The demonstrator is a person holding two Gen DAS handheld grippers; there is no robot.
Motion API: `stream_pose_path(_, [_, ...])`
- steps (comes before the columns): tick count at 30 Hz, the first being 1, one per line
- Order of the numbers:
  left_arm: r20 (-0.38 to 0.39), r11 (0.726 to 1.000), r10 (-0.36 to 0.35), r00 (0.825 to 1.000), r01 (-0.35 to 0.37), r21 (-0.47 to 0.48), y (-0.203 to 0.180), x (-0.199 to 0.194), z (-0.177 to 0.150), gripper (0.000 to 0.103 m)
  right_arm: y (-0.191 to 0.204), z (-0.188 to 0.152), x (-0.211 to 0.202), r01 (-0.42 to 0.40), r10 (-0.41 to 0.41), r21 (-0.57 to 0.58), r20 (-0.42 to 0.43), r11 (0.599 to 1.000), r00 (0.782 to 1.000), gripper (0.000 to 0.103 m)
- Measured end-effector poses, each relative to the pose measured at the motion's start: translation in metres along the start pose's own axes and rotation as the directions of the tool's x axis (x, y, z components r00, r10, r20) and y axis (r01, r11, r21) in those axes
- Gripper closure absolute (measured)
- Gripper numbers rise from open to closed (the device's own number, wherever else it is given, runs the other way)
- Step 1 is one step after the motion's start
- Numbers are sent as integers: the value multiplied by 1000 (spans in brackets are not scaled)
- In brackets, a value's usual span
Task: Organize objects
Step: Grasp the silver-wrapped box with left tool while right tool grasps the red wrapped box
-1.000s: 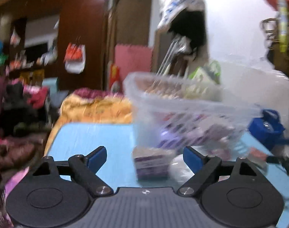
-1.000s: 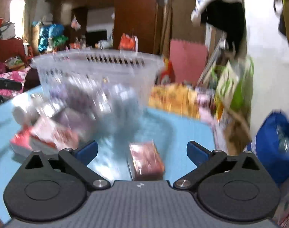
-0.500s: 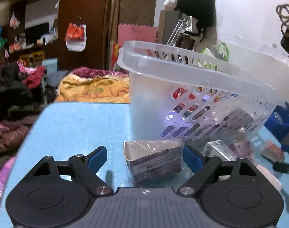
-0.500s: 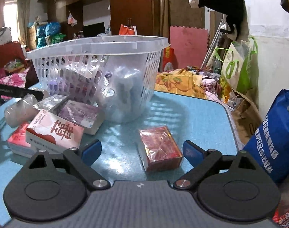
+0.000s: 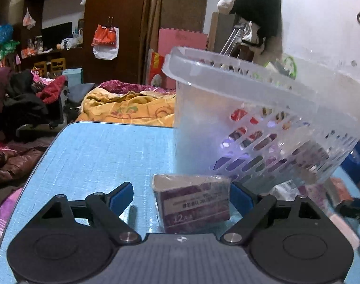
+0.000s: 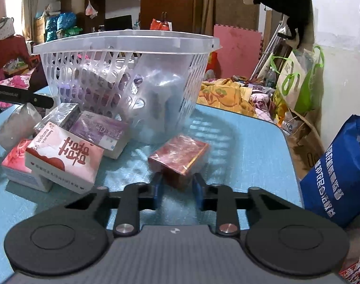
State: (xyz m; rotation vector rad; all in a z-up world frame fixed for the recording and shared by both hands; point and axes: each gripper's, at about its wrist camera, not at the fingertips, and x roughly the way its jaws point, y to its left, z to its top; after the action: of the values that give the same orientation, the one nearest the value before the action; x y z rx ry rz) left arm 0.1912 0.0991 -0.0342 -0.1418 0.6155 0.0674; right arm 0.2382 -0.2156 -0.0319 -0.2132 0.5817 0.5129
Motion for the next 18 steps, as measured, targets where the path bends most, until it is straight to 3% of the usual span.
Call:
stream_pose_path(6, [-21,1000,-16,1000,15,-21,2,3,3,13,0,1,-2,0,0,-8,10,1000,1000,76])
stream_pose_path(8, [-8,999,-31,999,31,-38,4,1,3,29,1,0,-5,2,-2,-12,24,1000,1000,77])
stream_pose_path(9, [7,998,-35,999,35,-45,5,-3,2,34,2,1,-7,3,-2,-16,34,1000,999,82])
stream_pose_path(12, [45,999,25,999,-24,-31,4,-10,-1,34,5,-1,-14,9,-8,-19,69,1000,998,85])
stream_pose_path(18, [66,999,33,997,-34,2,4,-25,-8,34,16,-3,-31,39,-34,-26,154,999,988,92])
